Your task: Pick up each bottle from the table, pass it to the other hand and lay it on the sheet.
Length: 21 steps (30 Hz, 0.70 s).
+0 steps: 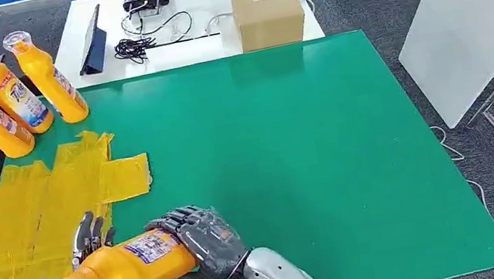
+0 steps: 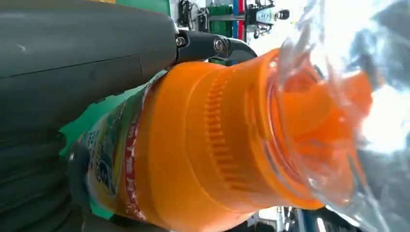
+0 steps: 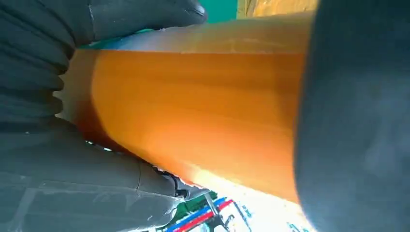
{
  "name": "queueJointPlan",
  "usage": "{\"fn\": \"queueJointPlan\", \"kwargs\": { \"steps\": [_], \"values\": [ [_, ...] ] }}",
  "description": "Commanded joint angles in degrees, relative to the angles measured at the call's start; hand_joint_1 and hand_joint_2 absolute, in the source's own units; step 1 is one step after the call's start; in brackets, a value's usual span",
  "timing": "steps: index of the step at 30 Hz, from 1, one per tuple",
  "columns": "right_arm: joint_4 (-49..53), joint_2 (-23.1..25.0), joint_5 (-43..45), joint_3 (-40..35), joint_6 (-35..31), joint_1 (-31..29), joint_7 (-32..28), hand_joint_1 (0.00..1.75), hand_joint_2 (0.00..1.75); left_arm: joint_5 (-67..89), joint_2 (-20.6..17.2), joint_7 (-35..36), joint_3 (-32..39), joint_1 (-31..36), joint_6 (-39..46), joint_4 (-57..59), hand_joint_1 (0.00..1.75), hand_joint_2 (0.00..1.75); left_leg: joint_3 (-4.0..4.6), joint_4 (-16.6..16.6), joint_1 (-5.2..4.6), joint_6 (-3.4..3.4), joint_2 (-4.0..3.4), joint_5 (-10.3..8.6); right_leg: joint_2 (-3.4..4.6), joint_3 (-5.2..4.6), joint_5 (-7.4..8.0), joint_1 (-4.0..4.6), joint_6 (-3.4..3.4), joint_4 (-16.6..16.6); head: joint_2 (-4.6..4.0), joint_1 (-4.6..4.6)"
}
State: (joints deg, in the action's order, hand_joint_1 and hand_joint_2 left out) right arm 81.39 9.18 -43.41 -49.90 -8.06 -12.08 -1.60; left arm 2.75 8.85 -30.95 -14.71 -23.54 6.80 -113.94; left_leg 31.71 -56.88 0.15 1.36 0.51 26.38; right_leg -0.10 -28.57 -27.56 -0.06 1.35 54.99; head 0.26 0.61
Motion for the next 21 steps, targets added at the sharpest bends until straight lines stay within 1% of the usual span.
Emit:
{"fn": "queueJointPlan", "kwargs": {
  "steps": [1, 2, 7, 8, 9, 10, 13, 16, 17, 18, 20, 21],
  "values": [
    [-9.5, -1.0, 0.69, -6.86, 0.85, -1.85, -2.31, 1.75, 1.75, -1.3, 2.16, -0.74, 5.16, 0.3, 0.75, -0.61, 0.0, 1.75, -0.11, 0.08, 0.02, -0.03, -0.07, -0.01, 0.05, 0.1, 0.03, 0.02, 0.01, -0.1, 0.0, -0.02],
    [-9.95, -0.91, 1.14, -7.19, 0.78, -2.1, -2.39, 1.75, 1.75, -1.72, 2.34, -0.66, 5.45, 0.27, 0.19, -0.51, 0.0, 1.75, -0.21, 0.11, 0.06, -0.06, -0.11, 0.01, 0.07, 0.22, 0.04, 0.06, 0.0, -0.16, 0.0, 0.0],
    [-10.33, -0.83, 2.0, -7.13, 0.9, -2.48, -2.19, 1.75, 1.75, -3.79, 2.05, -0.63, 4.78, 0.4, -2.06, 0.05, 0.0, 1.75, -0.1, 0.08, 0.03, -0.03, 0.02, -0.04, -0.05, 0.1, 0.03, 0.02, 0.01, -0.1, 0.0, -0.02],
    [-10.46, -0.79, 2.14, -7.11, 0.95, -2.55, -2.14, 1.75, 1.75, -4.91, 1.86, -0.5, 4.49, 0.39, -2.99, 0.18, 0.03, 1.75, -0.15, 0.09, 0.07, -0.05, 0.02, -0.04, -0.06, 0.17, 0.04, 0.06, 0.01, -0.16, 0.0, -0.02],
    [-10.6, -0.76, 2.29, -7.0, 0.98, -2.56, -2.07, 1.75, 1.75, -5.65, 1.72, -0.34, 4.28, 0.38, -3.64, 0.34, 1.33, 1.75, -0.13, 0.08, 0.03, -0.03, 0.02, -0.03, -0.05, 0.13, 0.03, 0.02, 0.02, -0.12, 0.0, -0.02],
    [-10.81, -0.72, 2.5, -6.92, 1.05, -2.62, -2.01, 1.75, 1.75, -7.27, 1.61, -0.33, 4.08, 0.26, -4.73, 0.44, 1.75, 1.75, -0.11, 0.09, 0.03, -0.03, 0.02, -0.04, -0.05, 0.11, 0.03, 0.02, 0.01, -0.12, 0.0, -0.02],
    [-11.46, -0.48, 2.81, -6.8, 1.12, -2.82, -1.97, 1.75, 1.75, -10.43, 1.26, -0.39, 3.66, 0.11, -7.08, 0.55, 1.75, 1.75, -0.13, 0.1, 0.03, -0.03, 0.03, -0.04, -0.06, 0.13, 0.03, 0.02, 0.01, -0.14, 0.0, -0.02],
    [-11.48, -0.45, 2.84, -6.77, 1.09, -2.8, -1.96, 1.75, 1.75, -10.54, 1.29, -0.4, 3.58, 0.09, -7.17, 0.56, 1.75, 1.75, -0.12, 0.1, 0.03, -0.03, 0.03, -0.04, -0.07, 0.13, 0.02, 0.02, 0.01, -0.13, 0.0, -0.02],
    [-11.48, -0.45, 2.84, -6.77, 1.09, -2.8, -1.96, 1.75, 1.75, -10.54, 1.29, -0.4, 3.58, 0.09, -7.17, 0.56, 1.75, 1.75, -0.28, 0.14, 0.1, -0.07, 0.02, -0.02, -0.08, 0.32, 0.04, 0.09, 0.02, -0.25, 0.0, -0.02],
    [-11.52, -0.41, 2.9, -6.78, 1.11, -2.83, -1.94, 1.75, 1.75, -10.83, 1.25, -0.45, 3.46, 0.09, -7.42, 0.48, 1.75, 1.75, -0.16, 0.11, 0.04, -0.04, 0.06, -0.04, -0.1, 0.19, 0.02, 0.03, 0.02, -0.16, 0.0, -0.02],
    [-11.52, -0.42, 2.9, -6.77, 1.12, -2.84, -1.94, 1.73, 1.75, -10.85, 1.24, -0.46, 3.44, 0.09, -7.44, 0.49, 1.75, 1.75, -0.19, 0.12, 0.06, -0.05, 0.05, -0.04, -0.09, 0.22, 0.03, 0.05, 0.02, -0.19, 0.0, -0.02],
    [-11.53, -0.42, 2.95, -6.7, 1.15, -2.86, -1.87, 1.75, 1.75, -10.85, 1.17, -0.44, 3.29, 0.17, -7.52, 0.53, 1.75, 1.75, -0.15, 0.1, 0.04, -0.04, 0.04, -0.03, -0.07, 0.17, 0.03, 0.04, 0.02, -0.16, 0.0, 0.0]
  ]
}}
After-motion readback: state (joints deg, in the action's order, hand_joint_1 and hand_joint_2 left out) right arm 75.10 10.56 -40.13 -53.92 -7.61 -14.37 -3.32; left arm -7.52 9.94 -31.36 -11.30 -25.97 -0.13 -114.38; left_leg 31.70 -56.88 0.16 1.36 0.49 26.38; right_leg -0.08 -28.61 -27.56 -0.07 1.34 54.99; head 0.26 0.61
